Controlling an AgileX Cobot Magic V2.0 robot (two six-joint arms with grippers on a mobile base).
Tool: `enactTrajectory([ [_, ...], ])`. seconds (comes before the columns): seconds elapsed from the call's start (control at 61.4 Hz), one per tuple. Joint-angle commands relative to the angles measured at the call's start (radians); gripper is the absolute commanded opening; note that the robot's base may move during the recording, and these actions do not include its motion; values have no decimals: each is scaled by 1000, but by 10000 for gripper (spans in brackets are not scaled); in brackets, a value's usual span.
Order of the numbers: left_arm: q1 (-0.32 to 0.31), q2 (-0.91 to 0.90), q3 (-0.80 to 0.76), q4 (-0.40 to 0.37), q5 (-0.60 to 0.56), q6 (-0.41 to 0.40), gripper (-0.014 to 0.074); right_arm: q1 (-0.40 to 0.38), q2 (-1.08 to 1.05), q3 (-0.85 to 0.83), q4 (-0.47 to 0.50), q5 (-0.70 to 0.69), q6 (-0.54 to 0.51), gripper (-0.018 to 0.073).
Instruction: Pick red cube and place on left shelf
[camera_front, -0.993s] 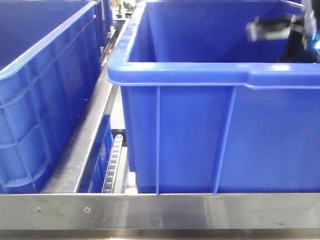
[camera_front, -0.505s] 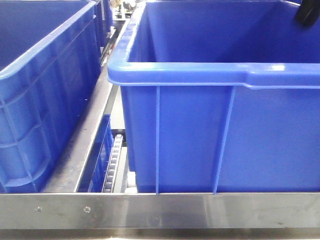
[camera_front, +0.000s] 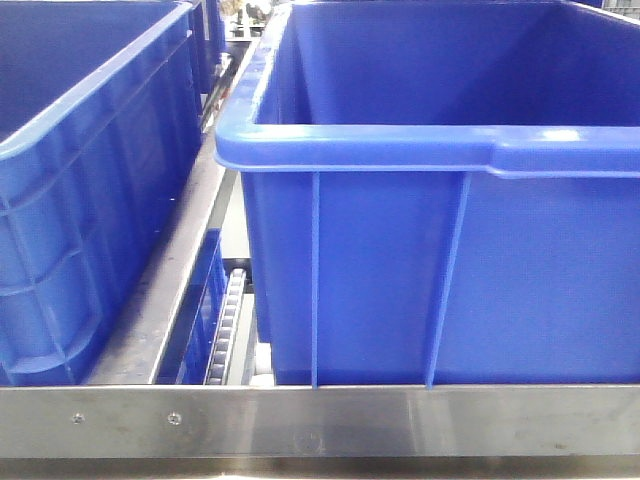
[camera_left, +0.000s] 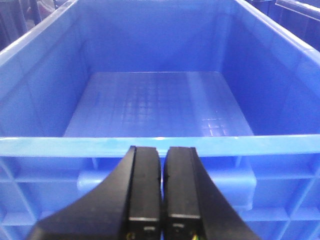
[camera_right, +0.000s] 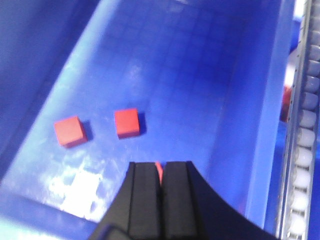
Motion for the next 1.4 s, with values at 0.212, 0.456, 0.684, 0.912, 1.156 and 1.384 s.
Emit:
enactTrajectory([
  [0.212,-4,-15,23,-7,-88,-1,102,0,-321,243,47,-171,-7,48],
  [0.456,-4,-15,23,-7,-88,-1,102,0,-609,337,124,-164,-7,48],
  [0.684,-4,-15,23,-7,-88,-1,102,-1,-738,362,116,-130,-7,48],
  [0.912,-4,-15,23,-7,-88,-1,102,-1,-738,362,115,-136,-7,48],
  [1.156,-4,-15,23,-7,-88,-1,102,-1,-738,362,115,-135,-7,48],
  [1.384,-4,-15,23,-7,-88,-1,102,-5,-738,363,115,-200,-7,48],
])
